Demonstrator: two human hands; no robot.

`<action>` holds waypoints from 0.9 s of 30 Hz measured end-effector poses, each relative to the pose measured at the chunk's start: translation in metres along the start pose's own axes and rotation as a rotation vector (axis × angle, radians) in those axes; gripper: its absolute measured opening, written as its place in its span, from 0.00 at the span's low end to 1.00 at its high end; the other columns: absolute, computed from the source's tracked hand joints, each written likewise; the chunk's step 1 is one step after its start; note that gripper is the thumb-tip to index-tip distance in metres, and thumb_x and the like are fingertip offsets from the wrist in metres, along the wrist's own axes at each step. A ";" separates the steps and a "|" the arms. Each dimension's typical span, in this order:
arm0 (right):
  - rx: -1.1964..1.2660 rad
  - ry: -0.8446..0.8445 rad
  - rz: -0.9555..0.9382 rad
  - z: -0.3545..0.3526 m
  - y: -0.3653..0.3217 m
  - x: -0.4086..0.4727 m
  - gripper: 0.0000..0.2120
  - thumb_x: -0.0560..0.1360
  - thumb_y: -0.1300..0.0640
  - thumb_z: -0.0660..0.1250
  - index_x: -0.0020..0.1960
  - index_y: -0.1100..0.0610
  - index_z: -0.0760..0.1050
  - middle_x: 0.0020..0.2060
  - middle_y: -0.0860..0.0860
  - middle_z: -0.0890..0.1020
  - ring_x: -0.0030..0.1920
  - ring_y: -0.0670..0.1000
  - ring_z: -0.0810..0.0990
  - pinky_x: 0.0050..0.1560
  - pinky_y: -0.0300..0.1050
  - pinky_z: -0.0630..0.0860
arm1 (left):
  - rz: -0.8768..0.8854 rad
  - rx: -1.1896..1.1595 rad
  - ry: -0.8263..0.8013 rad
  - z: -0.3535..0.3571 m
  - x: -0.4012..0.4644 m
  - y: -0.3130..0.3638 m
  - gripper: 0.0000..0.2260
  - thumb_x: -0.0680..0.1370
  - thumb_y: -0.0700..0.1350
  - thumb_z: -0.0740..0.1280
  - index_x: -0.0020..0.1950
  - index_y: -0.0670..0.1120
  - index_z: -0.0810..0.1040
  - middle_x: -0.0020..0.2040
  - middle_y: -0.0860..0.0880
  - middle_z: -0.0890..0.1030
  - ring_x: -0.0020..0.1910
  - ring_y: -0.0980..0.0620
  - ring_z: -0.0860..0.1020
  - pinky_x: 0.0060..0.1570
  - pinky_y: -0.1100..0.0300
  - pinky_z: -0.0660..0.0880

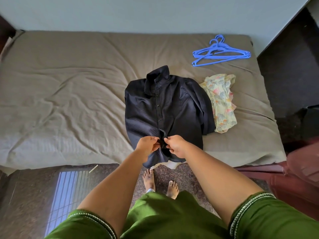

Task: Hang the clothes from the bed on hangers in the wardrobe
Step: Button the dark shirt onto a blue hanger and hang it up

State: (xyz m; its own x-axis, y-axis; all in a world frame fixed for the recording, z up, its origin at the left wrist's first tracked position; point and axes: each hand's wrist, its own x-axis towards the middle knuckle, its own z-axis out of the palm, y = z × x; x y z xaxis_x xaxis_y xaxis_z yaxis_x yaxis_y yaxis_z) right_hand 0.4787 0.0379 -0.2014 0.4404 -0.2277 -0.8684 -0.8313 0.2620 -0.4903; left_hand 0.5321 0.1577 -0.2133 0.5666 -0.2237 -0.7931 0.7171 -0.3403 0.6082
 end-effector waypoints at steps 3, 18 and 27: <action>-0.165 0.055 -0.095 -0.005 -0.001 0.003 0.10 0.81 0.54 0.61 0.46 0.59 0.76 0.38 0.53 0.74 0.43 0.52 0.72 0.55 0.56 0.75 | 0.039 0.057 0.027 -0.005 0.000 0.001 0.07 0.78 0.33 0.66 0.41 0.40 0.76 0.40 0.44 0.79 0.39 0.52 0.79 0.35 0.68 0.79; -0.371 0.137 -0.221 -0.009 -0.016 0.009 0.18 0.78 0.54 0.66 0.30 0.54 0.70 0.28 0.49 0.71 0.32 0.49 0.70 0.39 0.45 0.65 | 0.047 0.210 0.145 0.016 0.007 0.017 0.09 0.77 0.42 0.70 0.36 0.46 0.79 0.31 0.48 0.77 0.33 0.51 0.73 0.44 0.55 0.77; -0.609 0.172 -0.274 -0.010 -0.023 0.010 0.17 0.79 0.52 0.63 0.33 0.56 0.68 0.33 0.52 0.73 0.40 0.55 0.74 0.42 0.45 0.67 | -0.063 -0.043 0.119 0.026 0.011 0.016 0.05 0.80 0.40 0.66 0.45 0.43 0.80 0.39 0.48 0.80 0.36 0.56 0.76 0.33 0.67 0.75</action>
State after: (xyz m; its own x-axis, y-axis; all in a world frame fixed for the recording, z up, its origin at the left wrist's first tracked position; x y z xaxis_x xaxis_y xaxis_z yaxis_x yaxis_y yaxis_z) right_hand 0.4990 0.0204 -0.1986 0.6438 -0.3690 -0.6704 -0.7621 -0.3881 -0.5183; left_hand 0.5391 0.1265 -0.2134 0.5622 -0.0926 -0.8218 0.7679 -0.3106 0.5603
